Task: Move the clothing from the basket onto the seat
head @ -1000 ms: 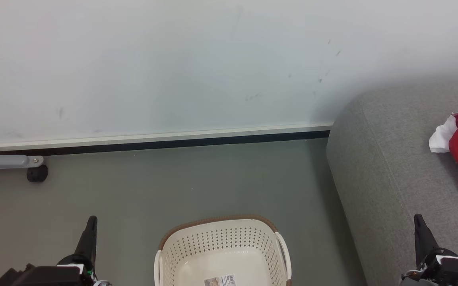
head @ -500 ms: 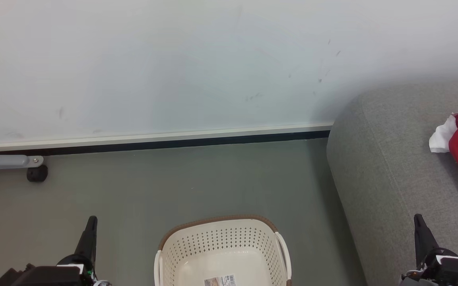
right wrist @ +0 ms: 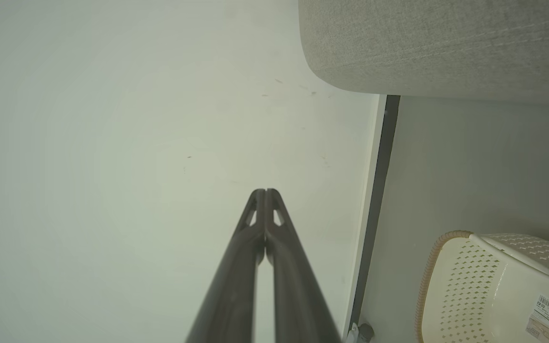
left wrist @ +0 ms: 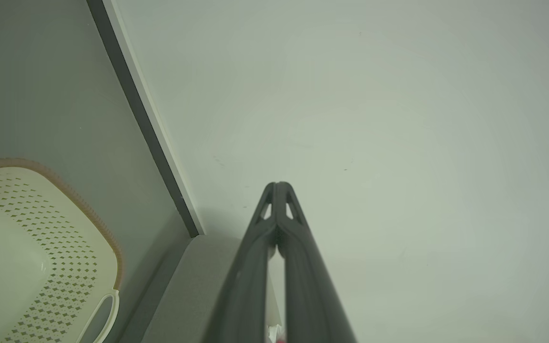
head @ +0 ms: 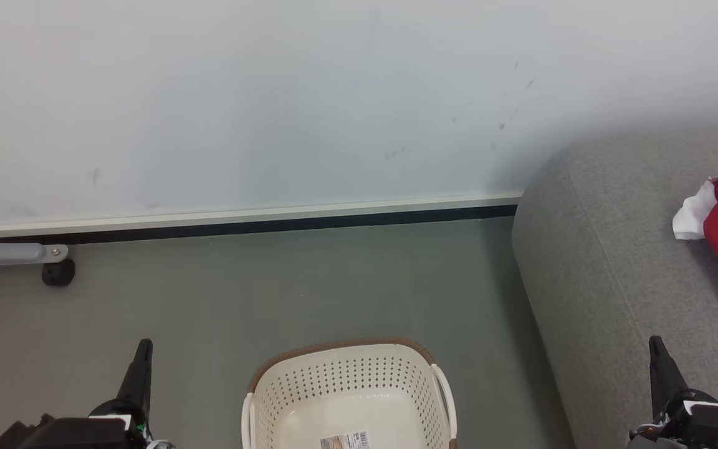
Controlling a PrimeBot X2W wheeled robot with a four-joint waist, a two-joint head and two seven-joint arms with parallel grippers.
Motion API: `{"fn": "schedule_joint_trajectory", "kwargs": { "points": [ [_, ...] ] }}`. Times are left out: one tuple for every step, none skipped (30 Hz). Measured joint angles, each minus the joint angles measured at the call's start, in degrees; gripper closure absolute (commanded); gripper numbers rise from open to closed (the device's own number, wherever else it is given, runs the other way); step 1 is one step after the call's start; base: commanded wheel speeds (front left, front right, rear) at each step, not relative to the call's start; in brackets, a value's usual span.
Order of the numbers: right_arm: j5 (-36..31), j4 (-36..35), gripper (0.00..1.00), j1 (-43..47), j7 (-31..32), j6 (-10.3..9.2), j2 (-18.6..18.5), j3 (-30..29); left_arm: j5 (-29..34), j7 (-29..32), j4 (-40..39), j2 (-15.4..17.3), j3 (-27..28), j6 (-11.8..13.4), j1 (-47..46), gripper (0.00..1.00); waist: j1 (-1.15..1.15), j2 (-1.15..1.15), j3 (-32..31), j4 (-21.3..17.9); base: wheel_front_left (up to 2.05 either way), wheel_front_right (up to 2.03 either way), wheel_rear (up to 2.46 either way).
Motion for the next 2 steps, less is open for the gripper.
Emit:
{"fn": "schedule_joint_trajectory", "kwargs": {
  "points": [
    [0.00, 0.00, 1.00, 0.00, 0.00, 0.00, 0.00, 0.00, 0.00, 0.00, 0.00, 0.00, 0.00, 0.00, 0.00, 1.00, 0.00, 0.00, 0.00, 0.00, 0.00, 0.00, 0.00],
    [0.00, 0.00, 1.00, 0.00, 0.00, 0.00, 0.00, 0.00, 0.00, 0.00, 0.00, 0.00, 0.00, 0.00, 0.00, 1.00, 0.00, 0.00, 0.00, 0.00, 0.00, 0.00, 0.00]
  ]
}}
